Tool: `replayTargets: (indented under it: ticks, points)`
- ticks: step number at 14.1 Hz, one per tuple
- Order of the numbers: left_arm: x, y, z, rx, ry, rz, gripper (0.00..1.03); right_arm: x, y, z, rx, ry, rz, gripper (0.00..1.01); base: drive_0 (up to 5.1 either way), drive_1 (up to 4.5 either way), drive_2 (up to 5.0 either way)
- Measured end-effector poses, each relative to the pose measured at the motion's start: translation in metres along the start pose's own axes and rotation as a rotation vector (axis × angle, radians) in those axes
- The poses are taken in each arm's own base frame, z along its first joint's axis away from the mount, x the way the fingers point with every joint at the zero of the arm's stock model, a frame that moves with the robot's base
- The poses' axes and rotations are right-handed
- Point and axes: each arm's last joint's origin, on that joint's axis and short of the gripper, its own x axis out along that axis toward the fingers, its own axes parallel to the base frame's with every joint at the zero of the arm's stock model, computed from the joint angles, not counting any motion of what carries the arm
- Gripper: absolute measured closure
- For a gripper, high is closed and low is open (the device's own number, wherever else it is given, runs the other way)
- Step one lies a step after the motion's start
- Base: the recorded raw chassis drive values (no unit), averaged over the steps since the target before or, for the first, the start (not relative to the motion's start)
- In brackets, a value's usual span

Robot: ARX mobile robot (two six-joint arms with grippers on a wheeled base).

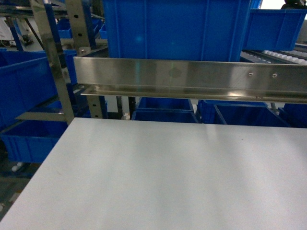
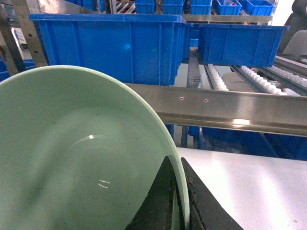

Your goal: Place green bowl on second shelf with right arm

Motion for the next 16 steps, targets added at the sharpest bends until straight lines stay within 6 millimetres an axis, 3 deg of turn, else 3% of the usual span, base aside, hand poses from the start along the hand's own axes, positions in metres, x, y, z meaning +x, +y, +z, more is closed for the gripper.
replayTargets:
  ticks: [16]
  points:
    - [0.0, 0.0, 0.0, 0.0, 0.0, 0.0, 0.05, 0.0, 0.0, -0.0001, 0.0, 0.002, 0.0, 0.99, -5.0, 2.5, 2.5]
